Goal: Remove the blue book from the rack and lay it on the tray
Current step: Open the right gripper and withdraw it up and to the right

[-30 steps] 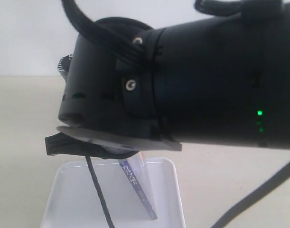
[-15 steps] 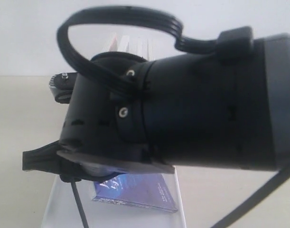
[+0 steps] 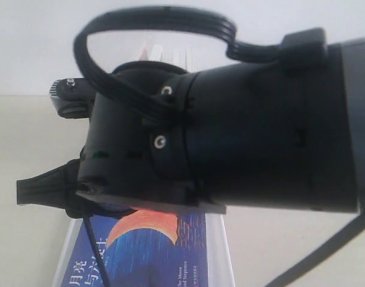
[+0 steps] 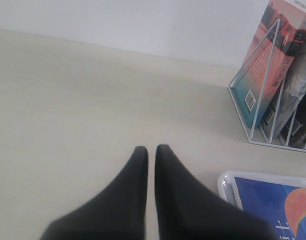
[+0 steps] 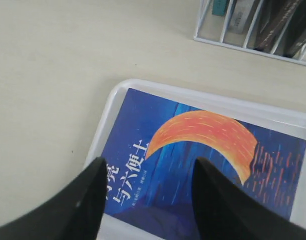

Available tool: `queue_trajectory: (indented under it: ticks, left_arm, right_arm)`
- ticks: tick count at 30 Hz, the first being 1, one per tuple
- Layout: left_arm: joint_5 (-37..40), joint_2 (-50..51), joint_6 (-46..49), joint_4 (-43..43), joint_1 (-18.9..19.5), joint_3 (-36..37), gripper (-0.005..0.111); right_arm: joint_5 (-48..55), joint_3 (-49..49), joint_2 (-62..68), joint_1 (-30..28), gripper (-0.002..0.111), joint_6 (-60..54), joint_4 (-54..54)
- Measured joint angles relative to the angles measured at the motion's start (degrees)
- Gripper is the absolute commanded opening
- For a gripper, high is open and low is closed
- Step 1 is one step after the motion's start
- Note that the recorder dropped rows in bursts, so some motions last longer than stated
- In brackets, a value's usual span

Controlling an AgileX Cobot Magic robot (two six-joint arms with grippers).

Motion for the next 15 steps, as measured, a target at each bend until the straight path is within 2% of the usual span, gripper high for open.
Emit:
queue_trajectory:
  ticks: [15]
  left_arm:
    - [0.0,0.0,0.0,0.0,0.0,0.0,0.005]
  right_arm:
    - [14.4,0.0,-10.7,0.0,0.050,-8.2,-2.9]
